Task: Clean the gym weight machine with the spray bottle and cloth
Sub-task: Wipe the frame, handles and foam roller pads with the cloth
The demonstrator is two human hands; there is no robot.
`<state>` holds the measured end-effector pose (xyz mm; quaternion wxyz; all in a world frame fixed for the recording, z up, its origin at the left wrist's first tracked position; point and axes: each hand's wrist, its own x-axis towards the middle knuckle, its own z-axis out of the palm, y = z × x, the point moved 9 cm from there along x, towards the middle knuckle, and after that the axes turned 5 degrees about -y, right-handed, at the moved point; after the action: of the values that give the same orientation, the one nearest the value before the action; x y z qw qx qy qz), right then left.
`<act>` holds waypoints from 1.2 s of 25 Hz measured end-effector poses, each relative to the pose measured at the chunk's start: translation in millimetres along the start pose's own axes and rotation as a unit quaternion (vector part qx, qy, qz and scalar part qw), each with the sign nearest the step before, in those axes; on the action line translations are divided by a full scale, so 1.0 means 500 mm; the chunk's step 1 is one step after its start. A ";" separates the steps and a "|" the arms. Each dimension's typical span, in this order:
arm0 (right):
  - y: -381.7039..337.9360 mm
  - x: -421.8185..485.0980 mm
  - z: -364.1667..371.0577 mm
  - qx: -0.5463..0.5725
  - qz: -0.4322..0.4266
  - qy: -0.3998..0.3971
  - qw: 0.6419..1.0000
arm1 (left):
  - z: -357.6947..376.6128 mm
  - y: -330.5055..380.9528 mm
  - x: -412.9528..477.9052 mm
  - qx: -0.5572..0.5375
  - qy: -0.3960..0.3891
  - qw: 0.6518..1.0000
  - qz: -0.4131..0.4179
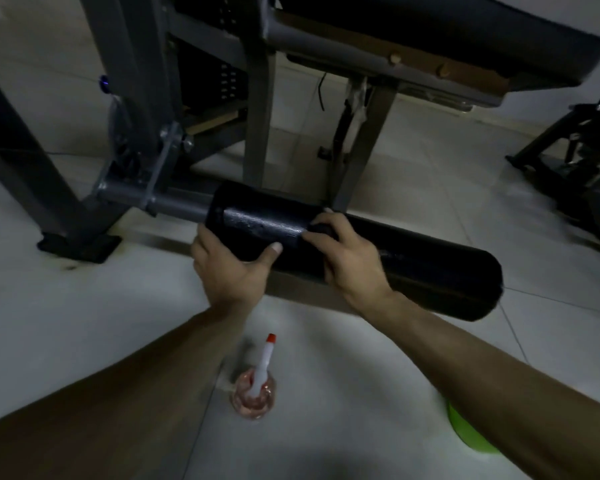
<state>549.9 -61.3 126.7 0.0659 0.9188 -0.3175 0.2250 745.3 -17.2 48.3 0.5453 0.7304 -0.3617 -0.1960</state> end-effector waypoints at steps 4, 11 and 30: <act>-0.150 0.168 0.079 0.047 -0.085 -0.033 0.995 | -0.010 0.012 0.017 0.037 -0.004 0.999 0.036; -0.105 0.155 0.051 0.039 -0.067 -0.050 0.996 | -0.035 0.020 0.033 0.061 -0.006 0.995 0.073; 0.314 -0.425 -0.186 -0.064 0.257 0.071 0.962 | 0.035 0.030 0.003 0.028 0.041 0.994 -0.102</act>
<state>271.1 -43.2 109.4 0.0870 0.7817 -0.5516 0.2777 729.8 -32.1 56.6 0.5165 0.7858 -0.2678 -0.2099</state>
